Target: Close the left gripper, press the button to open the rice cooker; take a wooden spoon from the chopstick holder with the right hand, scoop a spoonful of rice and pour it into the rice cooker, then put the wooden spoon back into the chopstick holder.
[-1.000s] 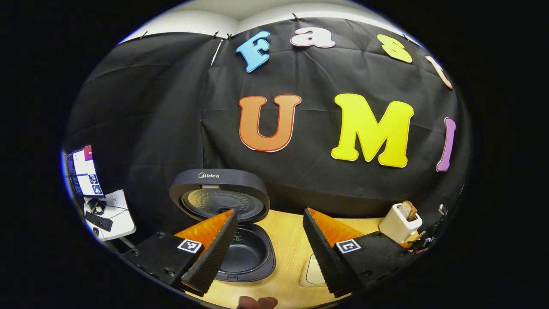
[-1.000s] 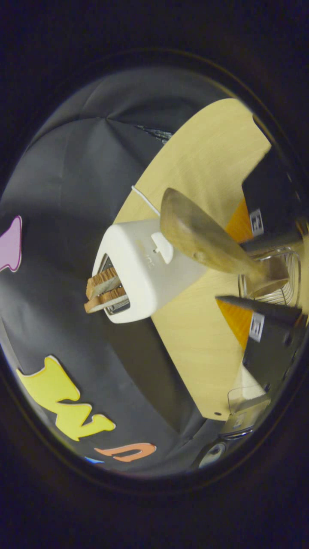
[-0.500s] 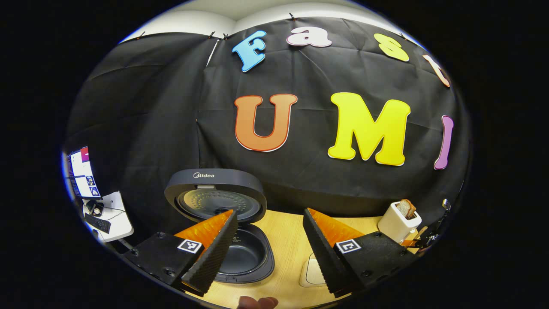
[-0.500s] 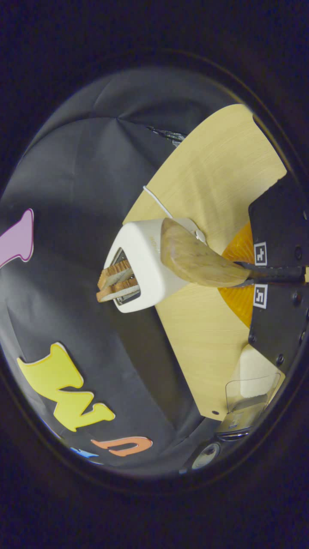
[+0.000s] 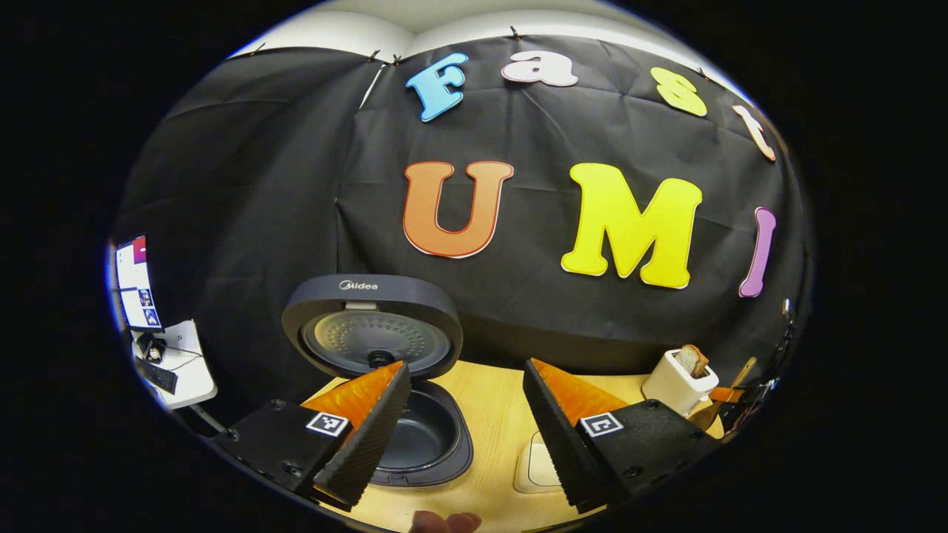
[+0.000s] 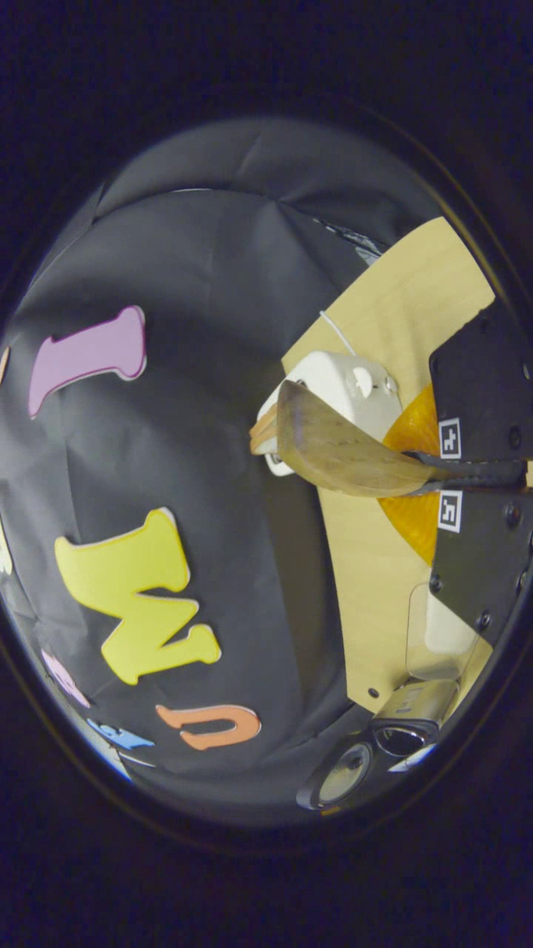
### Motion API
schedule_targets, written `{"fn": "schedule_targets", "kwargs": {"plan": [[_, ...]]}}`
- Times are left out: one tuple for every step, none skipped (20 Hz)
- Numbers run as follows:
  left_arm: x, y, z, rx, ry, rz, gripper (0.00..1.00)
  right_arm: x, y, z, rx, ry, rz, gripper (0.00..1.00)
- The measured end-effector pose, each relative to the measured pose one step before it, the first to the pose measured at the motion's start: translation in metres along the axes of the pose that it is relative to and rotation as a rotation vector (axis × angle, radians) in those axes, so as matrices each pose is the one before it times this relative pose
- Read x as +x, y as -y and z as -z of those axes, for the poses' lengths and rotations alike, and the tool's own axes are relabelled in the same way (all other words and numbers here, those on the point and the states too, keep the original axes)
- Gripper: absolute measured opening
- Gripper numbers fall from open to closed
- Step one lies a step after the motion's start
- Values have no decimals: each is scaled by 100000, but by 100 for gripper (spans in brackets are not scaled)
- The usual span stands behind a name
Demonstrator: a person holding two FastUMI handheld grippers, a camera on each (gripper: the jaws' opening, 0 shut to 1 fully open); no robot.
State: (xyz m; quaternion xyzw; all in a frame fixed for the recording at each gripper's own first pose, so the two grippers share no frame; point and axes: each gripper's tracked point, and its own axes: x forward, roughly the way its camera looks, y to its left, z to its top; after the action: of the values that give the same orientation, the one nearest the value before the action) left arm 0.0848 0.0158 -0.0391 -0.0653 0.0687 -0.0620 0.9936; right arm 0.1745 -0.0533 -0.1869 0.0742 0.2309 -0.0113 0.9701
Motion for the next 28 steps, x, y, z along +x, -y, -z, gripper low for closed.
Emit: {"fn": "schedule_targets", "kwargs": {"plan": [[-133, -582, 138, -963, 12, -40, 98, -846, -1762, -670, -1461, 1566, -1728, 1], [-117, -697, 130, -980, -92, -158, 98, -527, -1985, -398, -1580, 1136, -1986, 1], [-58, -769, 310, -826, -342, -362, 98, -201, -2113, -134, -2073, 575, -2403, 1], [-188, -882, 248, -509, -606, -842, 98, -55, -2031, 168, -2239, 2, -2439, 1], [-314, -770, 73, -131, 15, -439, 98, 251, -2034, 292, -2092, -399, -2133, 1], [-323, -774, 99, 6, 167, -480, 98, 432, -2101, 467, -1931, -369, -2027, 1], [-330, -820, -57, 238, 717, -596, 98, 689, -2020, 544, -1720, -675, -1777, 1], [-262, -932, 67, 161, 230, -832, 98, 616, -1626, 652, -2098, -871, -1506, 0], [-289, -874, 68, 311, 93, -816, 98, 878, -1613, 882, -2236, -1494, -1064, 0], [43, -589, 498, 82, -391, -404, 97, 829, -1318, 1036, -1895, -1653, -811, 1], [-287, -839, 103, -110, -205, -886, 97, 800, -1172, 1081, -1803, -1404, -286, 1], [-152, -755, -38, -324, 290, -822, 97, 837, -866, 1044, -1710, -1231, 282, 1], [-187, -774, -10, -497, 196, -863, 97, 981, -501, 1104, -2376, -1292, 570, 1], [1, -643, 91, -531, -28, -771, 97, -400, -304, 601, -2429, -1294, 677, 1], [4, -471, 181, -425, -580, -209, 97, 654, -301, 1066, -2202, -940, 379, 1], [44, -451, 334, -117, -832, -111, 97, 860, 61, 780, -2481, -1018, 925, 2], [4, -372, 208, 291, -578, -257, 97, 1936, -368, 992, -2713, -292, 1769, 1], [102, -393, 267, 275, -498, -463, 98, 247, 312, 302, -3283, 776, 2665, 1], [44, -290, 219, -147, -329, -209, 98, 267, 361, -23, -4134, 1822, 3082, 1], [98, -249, 198, -299, -383, 11, 97, 381, 446, -127, -4708, 2279, 3279, 1], [136, -12, 366, 26, -904, -101, 97, 378, 442, 121, -4417, 1800, 2962, 1], [199, -75, 433, 606, -1254, -13, 97, 488, -12, 526, -3845, 855, 2029, 1], [189, 10, 192, 798, -608, 159, 98, 523, -261, 593, -3568, 151, 1294, 1], [71, -101, 21, 772, -193, 351, 98, 540, -310, 563, -3733, -161, 1770, 1], [-15, 34, -62, 713, 136, 322, 98, 291, -269, 492, -3011, -70, 1905, 1], [57, -126, 11, 683, 163, 119, 97, 166, -298, -132, -1162, 1714, 1593, 1], [4, -117, 138, 363, -414, 95, 97, 205, -494, 177, 1157, -755, -530, 1], [-13, -224, 11, -203, -65, 66, 97, -52, -1047, 159, 4018, -1450, -2893, 1]]}}
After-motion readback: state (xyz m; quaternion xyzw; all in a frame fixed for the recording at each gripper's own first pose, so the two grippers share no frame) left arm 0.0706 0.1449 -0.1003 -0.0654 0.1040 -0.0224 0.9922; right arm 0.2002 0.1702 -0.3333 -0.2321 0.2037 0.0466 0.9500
